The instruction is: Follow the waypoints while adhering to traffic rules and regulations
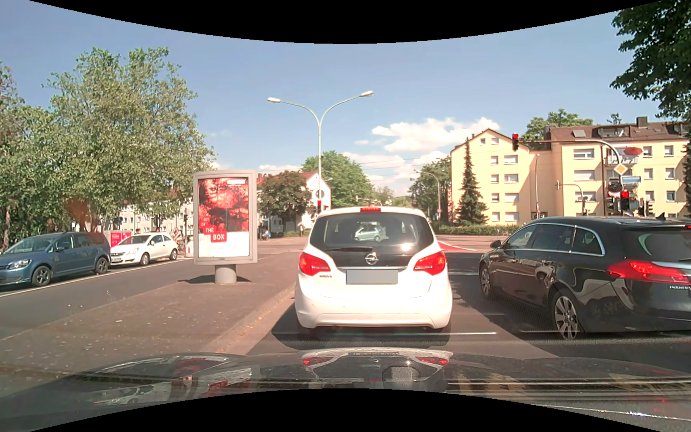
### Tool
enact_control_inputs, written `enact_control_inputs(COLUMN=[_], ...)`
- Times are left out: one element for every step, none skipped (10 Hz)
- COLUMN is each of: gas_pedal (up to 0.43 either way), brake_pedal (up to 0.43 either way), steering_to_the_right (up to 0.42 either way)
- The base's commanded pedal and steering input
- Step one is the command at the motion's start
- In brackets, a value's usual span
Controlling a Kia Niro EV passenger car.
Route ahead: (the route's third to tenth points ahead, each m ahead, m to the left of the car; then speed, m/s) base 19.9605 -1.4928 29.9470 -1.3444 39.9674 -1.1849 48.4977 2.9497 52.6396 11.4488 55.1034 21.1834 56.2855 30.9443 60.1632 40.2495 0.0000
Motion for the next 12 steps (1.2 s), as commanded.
enact_control_inputs(gas_pedal=[0.0,0.0,0.0,0.0,0.0,0.0,0.0,0.0,0.0,0.0,0.0,0.0], brake_pedal=[0.25,0.25,0.25,0.25,0.25,0.25,0.256,0.25,0.25,0.25,0.25,0.25], steering_to_the_right=[0.011,0.011,0.011,0.011,0.011,0.011,0.011,0.011,0.011,0.011,0.011,0.011])
